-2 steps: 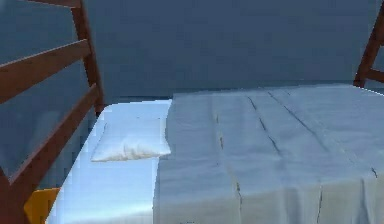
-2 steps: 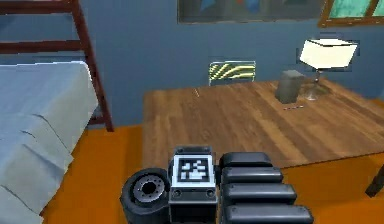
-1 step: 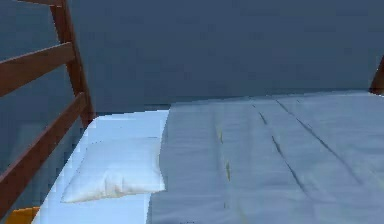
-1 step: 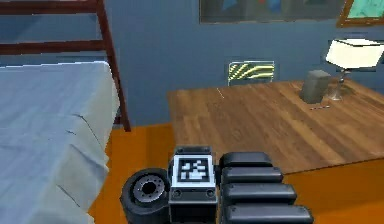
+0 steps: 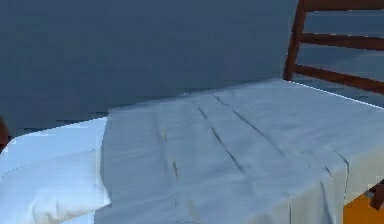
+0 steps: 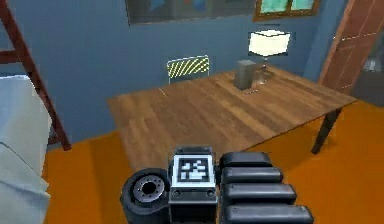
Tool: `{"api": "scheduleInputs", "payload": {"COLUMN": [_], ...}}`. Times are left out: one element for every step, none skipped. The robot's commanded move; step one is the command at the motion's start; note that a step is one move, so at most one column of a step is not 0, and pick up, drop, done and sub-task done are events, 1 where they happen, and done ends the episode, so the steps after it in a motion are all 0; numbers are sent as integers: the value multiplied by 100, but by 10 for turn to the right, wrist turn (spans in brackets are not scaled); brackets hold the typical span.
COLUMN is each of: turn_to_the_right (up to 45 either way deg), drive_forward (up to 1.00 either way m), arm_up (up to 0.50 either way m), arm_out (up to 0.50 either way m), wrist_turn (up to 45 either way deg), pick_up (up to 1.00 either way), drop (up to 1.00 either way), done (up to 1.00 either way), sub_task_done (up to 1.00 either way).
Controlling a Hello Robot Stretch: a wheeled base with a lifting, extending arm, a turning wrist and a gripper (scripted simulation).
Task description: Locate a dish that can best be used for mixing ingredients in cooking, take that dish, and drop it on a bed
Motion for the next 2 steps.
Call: {"api": "scheduleInputs", "payload": {"turn_to_the_right": [-60, -30], "drive_forward": [0, 0], "arm_up": [0, 0], "arm_out": [0, 0], "wrist_turn": [0, 0], "pick_up": [0, 0], "drop": [0, 0], "done": [0, 0], "sub_task_done": [0, 0]}}
